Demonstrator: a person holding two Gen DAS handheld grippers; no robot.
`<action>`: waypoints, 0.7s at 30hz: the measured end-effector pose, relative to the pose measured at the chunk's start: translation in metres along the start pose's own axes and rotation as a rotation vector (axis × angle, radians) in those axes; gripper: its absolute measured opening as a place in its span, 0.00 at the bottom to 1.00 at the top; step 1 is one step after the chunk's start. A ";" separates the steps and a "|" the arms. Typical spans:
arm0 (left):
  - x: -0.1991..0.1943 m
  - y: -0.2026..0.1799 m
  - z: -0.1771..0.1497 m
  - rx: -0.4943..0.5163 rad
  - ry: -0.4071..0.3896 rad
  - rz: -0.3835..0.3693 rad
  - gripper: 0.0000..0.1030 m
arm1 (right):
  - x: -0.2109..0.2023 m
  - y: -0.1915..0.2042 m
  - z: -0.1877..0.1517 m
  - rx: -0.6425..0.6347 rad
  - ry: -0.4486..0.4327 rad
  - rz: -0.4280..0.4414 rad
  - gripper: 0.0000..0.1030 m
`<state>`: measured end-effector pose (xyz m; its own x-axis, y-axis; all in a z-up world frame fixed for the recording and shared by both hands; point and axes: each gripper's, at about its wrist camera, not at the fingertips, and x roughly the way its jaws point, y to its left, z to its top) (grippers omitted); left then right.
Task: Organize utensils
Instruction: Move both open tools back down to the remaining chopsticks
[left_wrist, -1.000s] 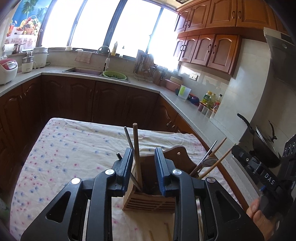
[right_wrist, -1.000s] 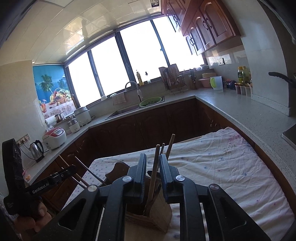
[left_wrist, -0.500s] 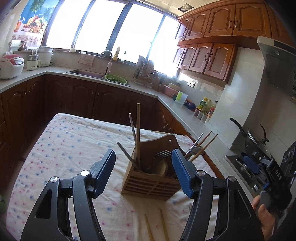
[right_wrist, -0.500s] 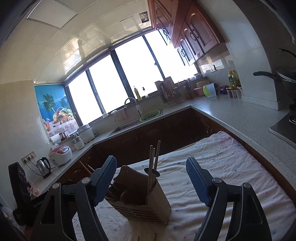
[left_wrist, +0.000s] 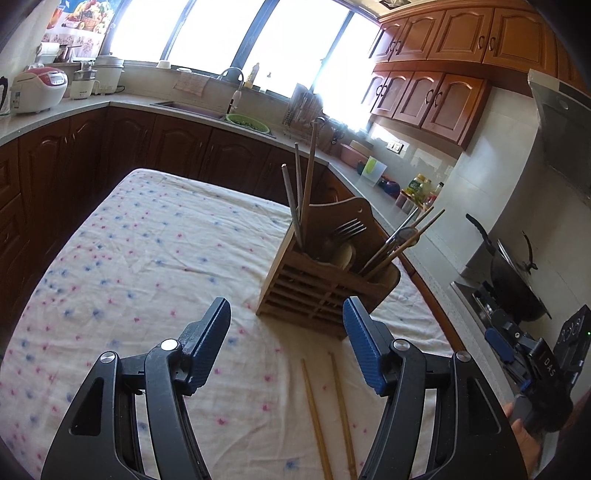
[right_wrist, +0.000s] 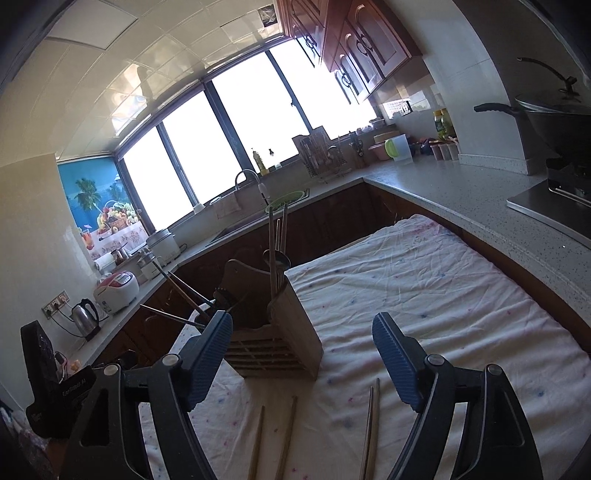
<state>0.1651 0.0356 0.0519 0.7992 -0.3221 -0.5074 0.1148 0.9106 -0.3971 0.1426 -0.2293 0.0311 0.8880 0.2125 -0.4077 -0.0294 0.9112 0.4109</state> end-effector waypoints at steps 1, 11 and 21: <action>0.000 0.002 -0.003 -0.004 0.009 0.007 0.62 | -0.001 -0.001 -0.004 -0.003 0.008 -0.003 0.78; 0.014 0.001 -0.032 0.021 0.113 0.065 0.62 | -0.002 -0.003 -0.037 -0.028 0.090 -0.022 0.78; 0.042 -0.008 -0.049 0.063 0.223 0.106 0.62 | 0.016 -0.010 -0.059 -0.038 0.194 -0.049 0.77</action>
<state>0.1689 0.0021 -0.0032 0.6598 -0.2671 -0.7024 0.0795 0.9543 -0.2882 0.1299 -0.2142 -0.0271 0.7837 0.2286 -0.5776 -0.0090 0.9339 0.3573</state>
